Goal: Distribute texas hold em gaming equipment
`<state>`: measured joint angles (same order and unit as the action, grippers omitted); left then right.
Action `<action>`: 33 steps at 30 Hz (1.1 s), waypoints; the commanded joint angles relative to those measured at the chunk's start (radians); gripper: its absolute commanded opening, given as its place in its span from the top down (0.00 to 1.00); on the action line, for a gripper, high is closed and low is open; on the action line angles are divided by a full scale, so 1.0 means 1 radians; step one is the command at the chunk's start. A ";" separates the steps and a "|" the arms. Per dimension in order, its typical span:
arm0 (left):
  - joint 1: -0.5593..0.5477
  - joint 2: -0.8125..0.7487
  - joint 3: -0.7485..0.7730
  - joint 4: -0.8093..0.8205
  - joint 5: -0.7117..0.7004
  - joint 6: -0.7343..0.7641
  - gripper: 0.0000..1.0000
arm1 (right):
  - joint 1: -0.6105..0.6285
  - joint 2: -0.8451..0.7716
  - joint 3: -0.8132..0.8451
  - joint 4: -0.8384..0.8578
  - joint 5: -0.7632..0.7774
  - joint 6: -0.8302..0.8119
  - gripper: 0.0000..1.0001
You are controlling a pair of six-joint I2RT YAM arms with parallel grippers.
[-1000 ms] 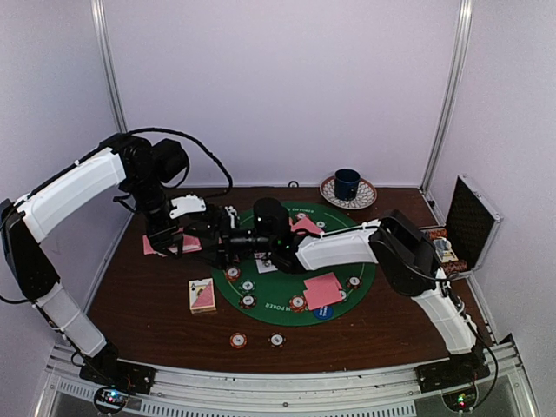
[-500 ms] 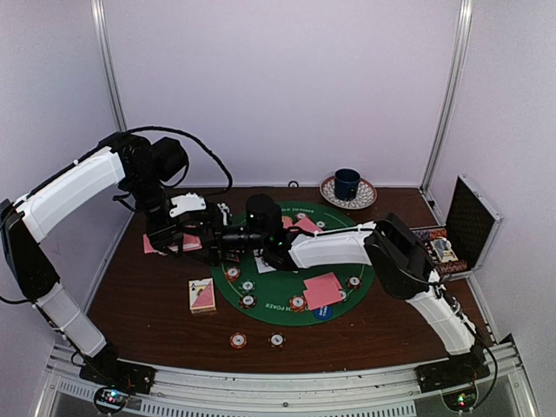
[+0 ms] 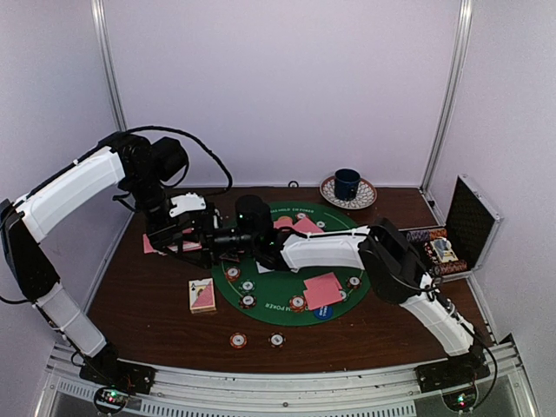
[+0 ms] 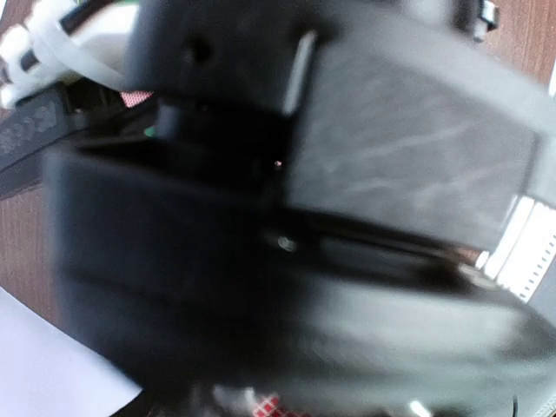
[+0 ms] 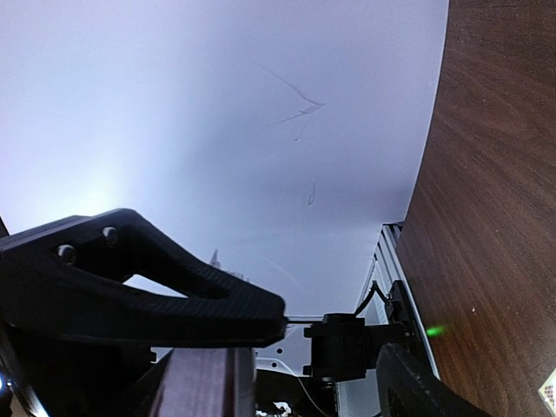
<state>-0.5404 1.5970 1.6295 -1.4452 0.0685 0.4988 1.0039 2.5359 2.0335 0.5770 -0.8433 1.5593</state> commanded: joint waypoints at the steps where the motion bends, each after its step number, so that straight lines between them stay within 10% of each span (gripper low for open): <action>1: -0.003 -0.003 0.029 -0.009 0.015 0.010 1.00 | -0.006 0.023 0.035 -0.100 -0.042 -0.047 0.28; 33: -0.003 -0.005 0.023 -0.009 0.009 0.012 1.00 | -0.080 -0.162 -0.191 -0.046 -0.067 -0.104 0.41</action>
<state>-0.5404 1.6112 1.6295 -1.4563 0.0677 0.4992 0.9401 2.4306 1.8725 0.5461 -0.9024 1.4647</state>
